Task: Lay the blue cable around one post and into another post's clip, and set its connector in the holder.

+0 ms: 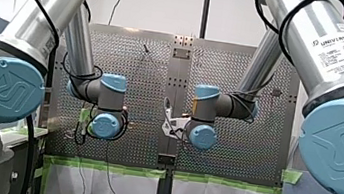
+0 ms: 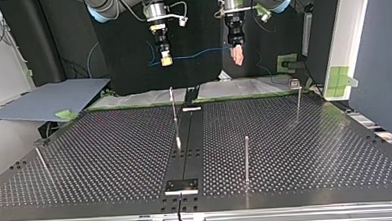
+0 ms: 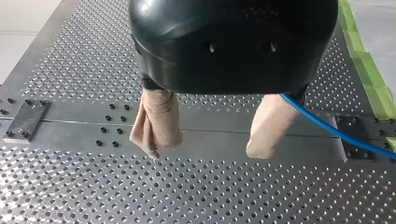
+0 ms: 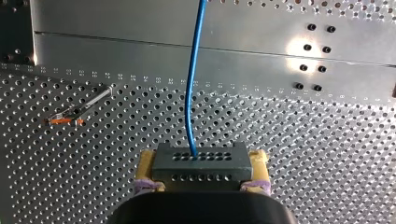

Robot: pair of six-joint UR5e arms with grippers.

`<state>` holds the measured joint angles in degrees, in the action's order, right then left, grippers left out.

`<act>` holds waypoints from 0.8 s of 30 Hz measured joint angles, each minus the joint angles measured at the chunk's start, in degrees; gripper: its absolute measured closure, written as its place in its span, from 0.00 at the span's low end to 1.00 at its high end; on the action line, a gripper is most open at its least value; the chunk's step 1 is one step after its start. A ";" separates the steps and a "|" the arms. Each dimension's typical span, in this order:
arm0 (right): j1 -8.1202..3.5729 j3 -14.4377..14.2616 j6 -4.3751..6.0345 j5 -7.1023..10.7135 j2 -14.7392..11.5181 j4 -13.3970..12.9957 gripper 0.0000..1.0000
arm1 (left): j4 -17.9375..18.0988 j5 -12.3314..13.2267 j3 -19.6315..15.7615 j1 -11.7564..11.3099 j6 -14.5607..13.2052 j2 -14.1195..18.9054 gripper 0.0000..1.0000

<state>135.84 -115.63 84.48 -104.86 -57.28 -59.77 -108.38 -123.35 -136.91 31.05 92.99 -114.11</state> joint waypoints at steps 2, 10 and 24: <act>0.00 0.00 0.00 0.00 0.00 0.00 1.00 | 0.00 0.00 0.00 -0.01 0.00 0.00 0.00; 0.00 0.00 0.00 0.01 0.00 0.00 1.00 | 0.00 0.00 0.00 -0.01 0.00 0.00 0.00; 0.68 0.75 2.87 2.91 2.92 2.91 1.00 | -3.60 -2.75 -0.16 3.58 3.48 -3.59 0.00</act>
<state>136.52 -114.88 87.35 -101.95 -54.36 -56.86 -111.98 -126.10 -137.08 34.64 96.47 -117.70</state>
